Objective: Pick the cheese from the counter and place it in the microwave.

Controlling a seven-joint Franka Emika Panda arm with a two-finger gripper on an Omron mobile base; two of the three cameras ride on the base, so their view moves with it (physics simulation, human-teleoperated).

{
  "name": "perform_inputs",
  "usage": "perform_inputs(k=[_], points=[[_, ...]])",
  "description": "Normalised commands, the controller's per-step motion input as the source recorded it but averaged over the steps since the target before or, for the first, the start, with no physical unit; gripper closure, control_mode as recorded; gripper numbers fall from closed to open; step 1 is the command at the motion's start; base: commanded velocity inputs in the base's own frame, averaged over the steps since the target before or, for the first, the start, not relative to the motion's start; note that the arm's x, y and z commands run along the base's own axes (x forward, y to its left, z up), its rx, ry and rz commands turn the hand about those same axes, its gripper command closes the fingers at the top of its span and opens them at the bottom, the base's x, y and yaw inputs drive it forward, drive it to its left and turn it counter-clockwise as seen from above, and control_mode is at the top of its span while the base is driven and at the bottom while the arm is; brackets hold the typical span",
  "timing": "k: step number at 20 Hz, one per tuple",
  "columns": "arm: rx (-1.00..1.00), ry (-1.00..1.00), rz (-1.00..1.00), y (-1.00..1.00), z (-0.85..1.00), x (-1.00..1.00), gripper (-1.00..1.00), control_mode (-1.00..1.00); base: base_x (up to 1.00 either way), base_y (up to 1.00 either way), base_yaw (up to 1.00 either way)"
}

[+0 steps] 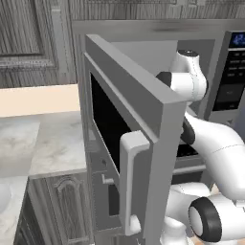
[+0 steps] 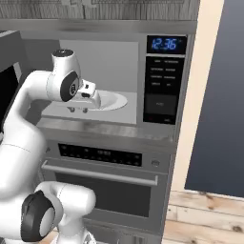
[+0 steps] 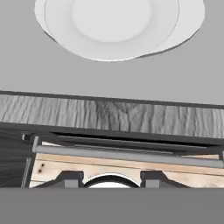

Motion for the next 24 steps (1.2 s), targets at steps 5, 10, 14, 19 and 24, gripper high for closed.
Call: perform_inputs(k=[5,10,14,19,24], points=[[0.00,0.00,0.00,0.00,0.00,-0.01,-1.00,1.00,-0.72,-0.15,0.04],[0.00,0.00,0.00,0.00,0.00,0.00,-1.00,1.00,-1.00,-0.31,0.11],[0.00,0.00,0.00,0.00,0.00,0.00,-1.00,1.00,-1.00,-0.25,0.16],[0.00,0.00,0.00,0.00,0.00,0.00,-1.00,1.00,-1.00,0.16,0.20],[0.00,0.00,0.00,0.00,0.00,0.00,-1.00,1.00,-0.97,0.58,0.48]])
